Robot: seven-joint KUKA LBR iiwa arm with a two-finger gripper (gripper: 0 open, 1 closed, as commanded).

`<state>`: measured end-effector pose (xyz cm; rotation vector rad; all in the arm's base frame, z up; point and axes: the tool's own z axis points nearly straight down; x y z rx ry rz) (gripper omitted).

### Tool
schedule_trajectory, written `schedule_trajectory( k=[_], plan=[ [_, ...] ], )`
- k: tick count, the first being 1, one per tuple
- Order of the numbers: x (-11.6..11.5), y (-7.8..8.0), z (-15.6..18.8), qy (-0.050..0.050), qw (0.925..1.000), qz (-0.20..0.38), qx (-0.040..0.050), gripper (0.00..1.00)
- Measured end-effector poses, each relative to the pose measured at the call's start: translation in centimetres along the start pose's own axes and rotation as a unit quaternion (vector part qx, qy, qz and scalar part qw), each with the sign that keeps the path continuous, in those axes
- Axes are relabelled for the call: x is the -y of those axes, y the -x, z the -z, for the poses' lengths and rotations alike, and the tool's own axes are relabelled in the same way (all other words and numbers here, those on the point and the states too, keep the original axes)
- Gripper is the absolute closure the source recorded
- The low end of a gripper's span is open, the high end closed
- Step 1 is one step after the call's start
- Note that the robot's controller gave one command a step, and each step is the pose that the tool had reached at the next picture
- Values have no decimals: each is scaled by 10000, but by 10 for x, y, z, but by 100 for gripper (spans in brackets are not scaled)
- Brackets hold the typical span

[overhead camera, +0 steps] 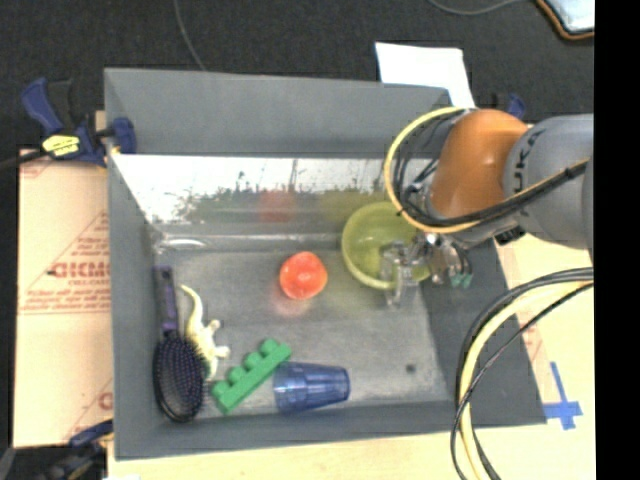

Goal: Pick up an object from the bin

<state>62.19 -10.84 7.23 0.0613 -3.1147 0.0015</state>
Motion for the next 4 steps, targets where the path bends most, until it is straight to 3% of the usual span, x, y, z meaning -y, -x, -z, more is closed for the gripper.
schedule_trajectory(
  k=[2,4],
  plan=[
    [1,-2,8,1,10000,-8,-33,100],
    [1,-4,39,3,10000,-14,-56,100]
  ],
)
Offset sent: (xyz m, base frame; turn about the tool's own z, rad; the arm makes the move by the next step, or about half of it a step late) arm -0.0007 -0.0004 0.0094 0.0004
